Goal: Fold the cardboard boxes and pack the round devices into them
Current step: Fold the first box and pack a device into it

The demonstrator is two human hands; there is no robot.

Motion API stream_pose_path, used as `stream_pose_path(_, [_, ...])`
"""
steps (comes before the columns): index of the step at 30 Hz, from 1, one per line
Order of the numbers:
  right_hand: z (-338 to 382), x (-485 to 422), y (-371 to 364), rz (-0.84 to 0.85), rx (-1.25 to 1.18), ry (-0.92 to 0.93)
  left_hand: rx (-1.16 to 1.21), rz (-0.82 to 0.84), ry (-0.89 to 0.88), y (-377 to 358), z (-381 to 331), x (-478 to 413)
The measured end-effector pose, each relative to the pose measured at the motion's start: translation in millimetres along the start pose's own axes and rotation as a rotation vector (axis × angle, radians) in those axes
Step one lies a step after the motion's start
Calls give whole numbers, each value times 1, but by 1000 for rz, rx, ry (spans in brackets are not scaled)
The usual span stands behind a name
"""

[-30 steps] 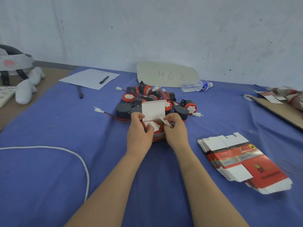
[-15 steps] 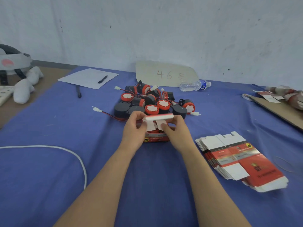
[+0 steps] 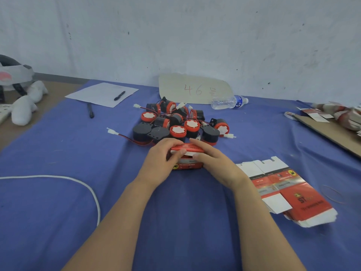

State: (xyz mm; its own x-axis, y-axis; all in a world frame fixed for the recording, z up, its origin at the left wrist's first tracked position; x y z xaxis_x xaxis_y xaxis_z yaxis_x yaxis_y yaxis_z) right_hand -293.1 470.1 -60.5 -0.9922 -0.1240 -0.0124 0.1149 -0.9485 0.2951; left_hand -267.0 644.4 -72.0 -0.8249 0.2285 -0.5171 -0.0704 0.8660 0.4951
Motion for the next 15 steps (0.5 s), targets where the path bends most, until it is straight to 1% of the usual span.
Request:
stream_pose_path(2, [0,-2,-2,-39,11,20,12,17,-2,-1,-1,1])
stream_pose_path(5, [0,-4,-7,-122,12,33,75,72,59,-3,-2,2])
stream_pose_path(9, [-2,-7,-10,-178,-21,3,222,152,213,-4,-4,1])
stream_pose_path(11, [-2,-8,-12,-214,-72,-21,317,141,327,-4,-6,0])
stream_pose_path(12, [-2,-9,-14,-232,-94,-33,328,134,362,-4,-6,0])
stream_pose_path(15, [-1,-12,-19,-292,-146,-54,238,141,312,-5,-5,1])
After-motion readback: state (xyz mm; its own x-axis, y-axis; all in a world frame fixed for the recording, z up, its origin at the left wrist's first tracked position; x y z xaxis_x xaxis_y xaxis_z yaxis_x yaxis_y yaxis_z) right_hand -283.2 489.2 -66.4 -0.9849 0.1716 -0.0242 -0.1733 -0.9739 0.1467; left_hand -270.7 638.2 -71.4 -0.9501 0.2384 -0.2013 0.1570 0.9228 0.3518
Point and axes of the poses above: each hand's wrist, its own x-axis away from the middle knuckle, its own y-axis out of the back of the hand, z = x × y, the point moved 1 cm from there along -x, towards the middle knuckle, and after that the axes turned 1 degree about -z, right-handed, at the moved point
